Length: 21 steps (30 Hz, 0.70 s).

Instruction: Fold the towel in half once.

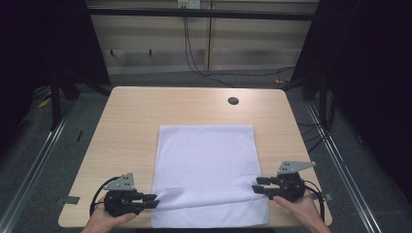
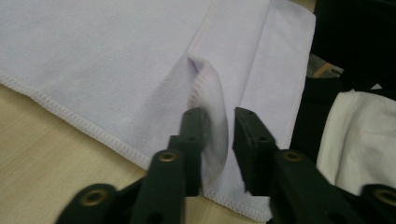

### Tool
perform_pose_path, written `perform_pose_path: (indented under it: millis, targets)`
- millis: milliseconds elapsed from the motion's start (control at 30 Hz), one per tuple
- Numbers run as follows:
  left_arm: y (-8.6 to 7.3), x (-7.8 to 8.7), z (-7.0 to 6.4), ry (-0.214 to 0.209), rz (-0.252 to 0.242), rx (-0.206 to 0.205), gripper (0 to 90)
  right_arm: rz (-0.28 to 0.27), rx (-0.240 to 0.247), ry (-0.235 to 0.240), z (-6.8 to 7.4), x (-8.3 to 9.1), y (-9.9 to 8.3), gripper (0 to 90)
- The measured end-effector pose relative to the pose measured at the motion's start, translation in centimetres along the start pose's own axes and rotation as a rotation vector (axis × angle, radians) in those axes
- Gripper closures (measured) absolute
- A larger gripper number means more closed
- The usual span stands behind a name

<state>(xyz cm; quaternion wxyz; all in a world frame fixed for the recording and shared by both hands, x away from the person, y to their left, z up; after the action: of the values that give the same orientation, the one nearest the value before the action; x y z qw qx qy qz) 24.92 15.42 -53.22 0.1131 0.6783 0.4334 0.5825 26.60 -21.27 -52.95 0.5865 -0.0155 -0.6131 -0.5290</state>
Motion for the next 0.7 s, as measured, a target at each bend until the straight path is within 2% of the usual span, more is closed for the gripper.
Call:
perform_pose_path:
  millis: [67, 100, 133, 200, 267, 300, 367, 400, 467, 500, 533, 600, 667, 700]
  targets:
    - [0.4, 0.4, 0.6, 0.005, -0.024, 0.01, 66.9, 0.011, -0.027, -0.025, -1.2, -0.7, 0.3, 55.6]
    - [0.4, 0.4, 0.6, 0.005, -0.024, 0.01, 64.5, 0.011, -0.027, -0.025, -1.2, -0.7, 0.3, 55.6]
    - [1.2, 0.7, 1.3, 0.027, -0.062, 0.029, 60.1, 0.019, -0.04, -0.042, -2.1, -1.2, 0.6, 51.9]
    - [1.5, 0.7, 1.7, 0.035, -0.068, 0.038, 56.0, 0.021, -0.05, -0.042, -2.5, -1.5, 0.8, 51.2]
    - [2.2, -0.4, 2.9, 0.039, -0.038, 0.06, 52.9, 0.06, -0.078, -0.047, -3.7, -2.5, 0.7, 48.0]
    - [2.2, -1.0, 3.1, 0.039, -0.015, 0.063, 51.0, 0.073, -0.085, -0.047, -4.0, -3.0, 0.6, 48.2]
    - [2.2, -1.9, 3.0, 0.011, 0.02, 0.053, 50.7, 0.071, -0.096, -0.038, -4.1, -3.3, 0.6, 52.8]
    - [2.1, -2.2, 2.7, -0.003, 0.038, 0.042, 51.8, 0.074, -0.092, -0.021, -3.8, -3.2, 0.6, 60.1]
    - [1.9, -2.4, 2.4, -0.02, 0.052, 0.028, 67.4, 0.078, -0.077, 0.002, -3.4, -2.9, 0.5, 73.6]
    - [1.6, -2.7, 2.1, -0.02, 0.082, 0.01, 78.0, 0.079, -0.073, 0.016, -3.2, -2.8, 0.3, 80.6]
    - [1.7, -2.6, 1.9, -0.02, 0.068, 0.002, 82.4, 0.07, -0.07, 0.022, -2.9, -2.6, 0.2, 84.2]
    - [2.0, -2.0, 1.2, -0.046, 0.032, -0.011, 84.0, 0.046, -0.055, 0.044, -2.0, -1.9, 0.3, 85.7]
    - [2.2, -1.2, 0.4, -0.067, -0.002, -0.021, 84.1, -0.019, -0.021, 0.076, -0.6, -0.4, 0.8, 86.3]
    - [2.2, -1.2, 0.4, -0.067, -0.002, -0.021, 84.1, -0.019, -0.021, 0.076, -0.6, -0.4, 0.8, 86.3]
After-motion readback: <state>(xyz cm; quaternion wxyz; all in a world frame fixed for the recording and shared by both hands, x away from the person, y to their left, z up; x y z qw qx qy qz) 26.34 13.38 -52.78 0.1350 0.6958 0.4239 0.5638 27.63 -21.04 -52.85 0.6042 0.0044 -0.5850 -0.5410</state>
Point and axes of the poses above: each handheld gripper's, and its own axes: x roughly backward along the jaws, y roughly out of its top, z roughly to its left, the point moved 9 cm from there along -x, roughly forward along the jaws, and after that the axes turned 9 degrees about z, right-handed, at the moved point
